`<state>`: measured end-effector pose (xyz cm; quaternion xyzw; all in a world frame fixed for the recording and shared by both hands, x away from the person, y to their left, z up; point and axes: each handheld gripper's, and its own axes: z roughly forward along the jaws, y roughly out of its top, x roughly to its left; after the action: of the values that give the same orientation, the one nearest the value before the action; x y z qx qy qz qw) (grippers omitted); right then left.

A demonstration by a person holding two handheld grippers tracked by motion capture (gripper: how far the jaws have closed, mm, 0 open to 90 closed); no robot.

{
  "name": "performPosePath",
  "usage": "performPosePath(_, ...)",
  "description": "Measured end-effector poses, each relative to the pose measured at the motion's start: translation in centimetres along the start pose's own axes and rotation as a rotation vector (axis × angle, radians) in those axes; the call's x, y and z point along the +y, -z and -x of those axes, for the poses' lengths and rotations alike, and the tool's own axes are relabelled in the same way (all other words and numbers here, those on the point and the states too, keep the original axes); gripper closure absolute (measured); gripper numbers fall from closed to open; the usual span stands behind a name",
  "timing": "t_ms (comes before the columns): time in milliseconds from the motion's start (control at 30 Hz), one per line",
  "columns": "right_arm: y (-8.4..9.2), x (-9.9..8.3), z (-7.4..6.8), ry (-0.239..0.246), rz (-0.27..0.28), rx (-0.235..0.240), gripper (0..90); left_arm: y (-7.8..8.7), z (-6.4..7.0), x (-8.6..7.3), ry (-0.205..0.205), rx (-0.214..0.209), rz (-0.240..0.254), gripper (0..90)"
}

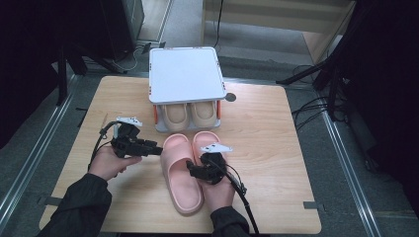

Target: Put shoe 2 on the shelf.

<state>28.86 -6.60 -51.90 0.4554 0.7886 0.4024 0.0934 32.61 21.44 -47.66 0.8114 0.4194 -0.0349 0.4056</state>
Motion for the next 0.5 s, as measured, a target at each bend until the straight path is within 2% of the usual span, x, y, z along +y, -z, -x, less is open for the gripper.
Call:
performPosePath(133,-0.14,0.03,-0.61,0.036,0.005,-0.062,51.3,0.06,0.06,0.0,-0.002,0.001,0.007,53.9)
performPosePath(233,-0.08,0.06,-0.49,0.027,0.0,-0.065,57.2,0.22,-0.11,-0.03,0.0,0.004,0.011,53.9)
performPosePath(367,0.25,0.0,-0.69,0.06,0.021,-0.09,69.8,0.33,-0.22,-0.09,0.006,0.005,0.016,53.9)
performPosePath(500,0.33,0.09,-0.64,0.049,0.021,-0.075,72.3,0.4,-0.33,-0.12,0.002,0.007,0.014,53.9)
